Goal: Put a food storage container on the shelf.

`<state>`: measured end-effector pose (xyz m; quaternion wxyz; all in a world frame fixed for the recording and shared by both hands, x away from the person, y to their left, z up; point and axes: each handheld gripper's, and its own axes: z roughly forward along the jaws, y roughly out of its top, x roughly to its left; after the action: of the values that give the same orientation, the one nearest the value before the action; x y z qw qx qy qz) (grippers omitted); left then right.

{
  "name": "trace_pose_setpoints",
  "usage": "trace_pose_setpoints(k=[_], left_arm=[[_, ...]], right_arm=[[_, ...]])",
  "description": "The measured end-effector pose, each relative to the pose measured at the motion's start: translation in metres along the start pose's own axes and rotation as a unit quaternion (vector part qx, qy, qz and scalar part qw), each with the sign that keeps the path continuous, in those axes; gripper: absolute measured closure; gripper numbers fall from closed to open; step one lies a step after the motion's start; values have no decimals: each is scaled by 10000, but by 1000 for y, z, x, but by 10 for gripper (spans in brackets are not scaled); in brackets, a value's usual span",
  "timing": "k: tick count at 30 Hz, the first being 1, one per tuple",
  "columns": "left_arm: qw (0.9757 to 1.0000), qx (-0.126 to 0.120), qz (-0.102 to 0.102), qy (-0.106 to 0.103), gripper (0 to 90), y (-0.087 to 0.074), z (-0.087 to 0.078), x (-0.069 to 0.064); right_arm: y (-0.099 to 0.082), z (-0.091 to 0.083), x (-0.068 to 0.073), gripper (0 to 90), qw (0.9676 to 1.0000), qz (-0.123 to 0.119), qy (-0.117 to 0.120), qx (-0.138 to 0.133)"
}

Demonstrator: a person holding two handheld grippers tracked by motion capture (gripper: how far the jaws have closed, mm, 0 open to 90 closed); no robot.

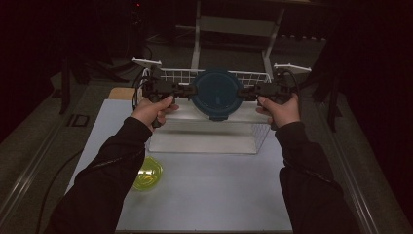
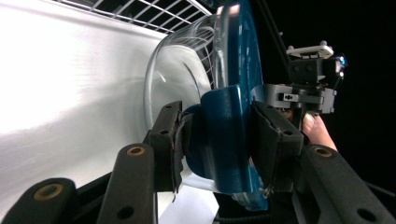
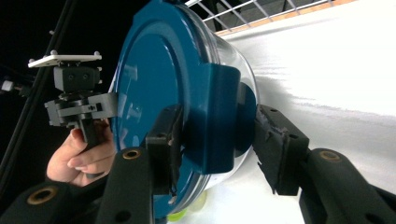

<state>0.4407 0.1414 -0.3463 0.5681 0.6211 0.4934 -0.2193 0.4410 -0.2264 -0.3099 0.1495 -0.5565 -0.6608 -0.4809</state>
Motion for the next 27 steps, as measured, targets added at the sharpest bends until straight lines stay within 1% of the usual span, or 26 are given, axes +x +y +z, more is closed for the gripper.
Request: trace_pose_setpoints(k=[1,2,3,4,5,6,8,9,10,12,13,14,15,16,17,18,19,20,22,24,25,26,27], left_arm=[[10000,-12,6,21,542,0,1,1],[10000,-32,-43,61,533,1,2,2],[9999,-59,-96,128,519,0,3,2],[9999,-59,-96,128,498,0,3,2],[9998,-77,-120,169,501,1,5,5],[9997,-95,-93,191,501,0,5,4],[9996,-111,-14,241,499,0,6,3],[9995,-126,12,292,497,0,6,1],[9992,-138,83,358,493,0,5,0],[9989,-144,165,412,452,0,5,-4],[9986,-122,222,468,440,0,5,-6],[9981,-153,273,526,440,0,4,-7],[9977,-173,312,578,440,-1,3,-9],[9974,-144,377,604,440,-1,2,-10],[9966,-140,457,673,440,-2,2,-11],[9958,-196,533,713,439,-3,0,-12],[9956,-277,551,700,431,-4,-2,-14],[9955,-310,598,673,418,-4,-3,-15],[9942,-370,679,746,407,-5,-6,-18],[9942,-355,704,732,407,-8,-9,-20],[9933,-380,768,778,408,-10,-10,-22],[9920,-355,863,852,408,-12,-11,-24],[9913,-364,916,867,408,-13,-13,-26]], right_arm=[[0,1,-1,518,10000,45,-16,-4],[1,2,-1,514,10000,47,-75,-42],[1,4,-1,512,9998,10,-184,-62],[1,5,0,510,9996,-24,-293,-48],[1,6,-1,515,9995,-21,-290,-103],[2,5,0,518,9993,-44,-351,-128],[2,5,0,518,9992,-68,-378,-147],[2,5,0,516,9992,-53,-363,-161],[2,4,1,511,9992,-79,-346,-164],[1,3,2,498,9992,-133,-333,-179],[1,1,3,488,9991,-177,-332,-199],[0,-1,5,481,9989,-210,-361,-214],[-1,-2,6,472,9986,-282,-379,-242],[-1,-4,8,465,9984,-328,-372,-256],[-3,-6,10,464,9981,-371,-392,-289],[-4,-7,13,455,9973,-479,-462,-316],[-5,-8,16,448,9960,-623,-546,-326],[-7,-10,19,448,9950,-707,-598,-362],[-10,-13,23,449,9935,-822,-645,-446],[-13,-16,25,454,9927,-915,-591,-509],[-15,-17,26,459,9930,-923,-528,-517],[-17,-18,27,464,9931,-944,-476,-515],[-19,-18,28,464,9927,-1012,-460,-468]])
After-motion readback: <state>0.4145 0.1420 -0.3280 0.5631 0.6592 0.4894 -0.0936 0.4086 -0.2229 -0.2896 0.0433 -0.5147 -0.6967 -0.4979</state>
